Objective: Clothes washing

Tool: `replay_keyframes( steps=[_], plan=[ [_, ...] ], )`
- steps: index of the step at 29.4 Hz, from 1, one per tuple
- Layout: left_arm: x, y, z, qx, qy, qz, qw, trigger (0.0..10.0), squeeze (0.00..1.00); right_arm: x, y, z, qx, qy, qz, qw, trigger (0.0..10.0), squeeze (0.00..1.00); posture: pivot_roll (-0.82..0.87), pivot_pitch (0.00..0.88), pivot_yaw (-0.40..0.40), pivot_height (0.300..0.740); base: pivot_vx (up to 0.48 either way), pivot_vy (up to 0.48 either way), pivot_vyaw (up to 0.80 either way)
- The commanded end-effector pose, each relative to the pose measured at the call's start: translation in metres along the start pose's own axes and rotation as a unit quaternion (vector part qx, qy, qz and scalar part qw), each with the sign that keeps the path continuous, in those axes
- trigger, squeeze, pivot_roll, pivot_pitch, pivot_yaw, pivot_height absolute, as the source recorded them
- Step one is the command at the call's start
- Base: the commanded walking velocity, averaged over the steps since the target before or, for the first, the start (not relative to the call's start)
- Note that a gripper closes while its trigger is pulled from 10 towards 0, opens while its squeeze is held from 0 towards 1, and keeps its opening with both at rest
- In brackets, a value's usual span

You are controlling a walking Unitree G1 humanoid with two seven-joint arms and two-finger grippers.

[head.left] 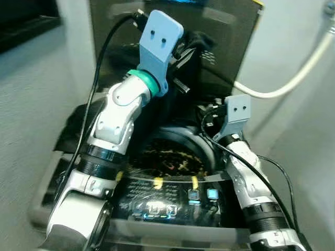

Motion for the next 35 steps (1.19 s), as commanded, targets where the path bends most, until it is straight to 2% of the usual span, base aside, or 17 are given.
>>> replay_keyframes(
  steps=[1,2,3,4,5,10,13,16,19,20,22,24,25,26,29,33,35],
  plan=[
    [-0.038,-0.003,0.013,-0.030,0.046,-0.134,0.989,10.0,0.00,0.002,0.001,-0.002,0.004,-0.008,0.000,1.000,10.0,0.00,0.01,0.046,0.015,0.740,0.000,0.000,0.00],
    [-0.038,-0.003,0.013,-0.030,0.046,-0.134,0.989,10.0,0.00,0.002,0.001,-0.002,0.004,-0.008,0.000,1.000,10.0,0.00,0.01,0.046,0.015,0.740,0.000,0.000,0.00],
    [-0.051,0.000,0.017,-0.040,0.086,-0.200,0.975,10.0,0.00,0.002,0.001,-0.002,0.003,-0.008,0.000,1.000,10.0,0.00,0.01,0.047,0.013,0.740,0.000,0.000,0.00],
    [-0.051,0.000,0.017,-0.040,0.086,-0.200,0.975,10.0,0.00,0.002,0.001,-0.002,0.003,-0.008,0.000,1.000,10.0,0.00,0.01,0.047,0.013,0.740,0.000,0.000,0.00],
    [-0.056,0.003,0.020,-0.050,0.110,-0.233,0.965,10.0,0.00,0.002,0.001,-0.002,0.003,-0.009,0.001,1.000,10.0,0.00,0.01,0.048,0.011,0.740,0.000,0.000,0.00],
    [-0.052,0.005,0.022,-0.055,0.117,-0.240,0.962,10.0,0.00,0.003,0.000,-0.002,0.002,-0.010,0.002,1.000,10.0,0.00,0.02,0.048,0.008,0.740,0.000,0.000,0.00],
    [-0.028,0.001,0.007,-0.013,0.049,-0.144,0.988,10.0,0.00,0.003,-0.001,0.000,0.000,-0.010,0.002,1.000,10.0,0.00,0.01,0.048,0.010,0.740,0.000,0.000,0.00],
    [-0.019,0.002,0.000,0.007,0.010,-0.109,0.994,10.0,0.00,0.001,-0.001,0.001,-0.002,-0.009,0.002,1.000,10.0,0.00,0.01,0.051,0.010,0.740,0.000,0.000,0.00],
    [0.010,0.018,0.001,0.021,-0.063,0.010,0.998,10.0,0.00,-0.006,-0.001,0.004,-0.006,-0.013,0.010,1.000,10.0,0.00,0.01,0.054,0.012,0.740,0.000,0.000,0.00],
    [0.010,0.018,0.001,0.021,-0.063,0.010,0.998,10.0,0.00,-0.006,-0.001,0.004,-0.006,-0.013,0.010,1.000,10.0,0.00,0.01,0.054,0.012,0.740,0.000,0.000,0.00],
    [0.025,0.030,0.008,0.018,-0.069,0.064,0.995,10.0,0.00,-0.010,-0.001,0.006,-0.004,-0.012,0.029,1.000,10.0,0.00,0.02,0.057,0.012,0.740,0.000,0.000,0.00],
    [0.025,0.030,0.008,0.018,-0.069,0.064,0.995,10.0,0.00,-0.010,-0.001,0.006,-0.004,-0.012,0.029,1.000,10.0,0.00,0.02,0.057,0.012,0.740,0.000,0.000,0.00],
    [0.047,0.047,0.021,0.012,-0.097,0.132,0.986,10.0,0.00,-0.020,-0.001,0.011,0.004,0.013,0.070,0.997,10.0,0.00,0.01,0.059,0.015,0.740,0.000,0.000,0.00],
    [0.047,0.047,0.021,0.012,-0.097,0.132,0.986,10.0,0.00,-0.020,-0.001,0.011,0.004,0.013,0.070,0.997,10.0,0.00,0.01,0.059,0.015,0.740,0.000,0.000,0.00],
    [0.082,0.074,0.047,-0.023,-0.149,0.254,0.955,10.0,0.00,-0.047,-0.001,0.018,0.021,0.094,0.076,0.992,10.0,0.00,0.01,0.058,0.014,0.740,0.000,0.000,0.00],
    [0.096,0.087,0.059,-0.057,-0.146,0.305,0.939,10.0,0.00,-0.073,-0.002,0.019,0.035,0.110,0.019,0.993,10.0,0.00,0.02,0.054,0.008,0.740,0.000,0.000,0.00],
    [0.089,0.084,0.049,-0.033,-0.143,0.269,0.952,10.0,0.00,-0.080,-0.003,0.023,0.024,0.093,0.002,0.995,10.0,0.00,0.02,0.052,0.006,0.740,0.000,0.000,0.00]
  ],
)
Point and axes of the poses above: a point about 5 cm out from each wrist's last joint towards the gripper, its own y axis pointing back from the gripper into the wrist, its own z axis along the axis of the wrist's last joint, x = y × z, the point moved 1 cm from there along -y, pointing out of the wrist towards the gripper, and after that the axes turned 11 degrees about y, right-handed, at the moved point
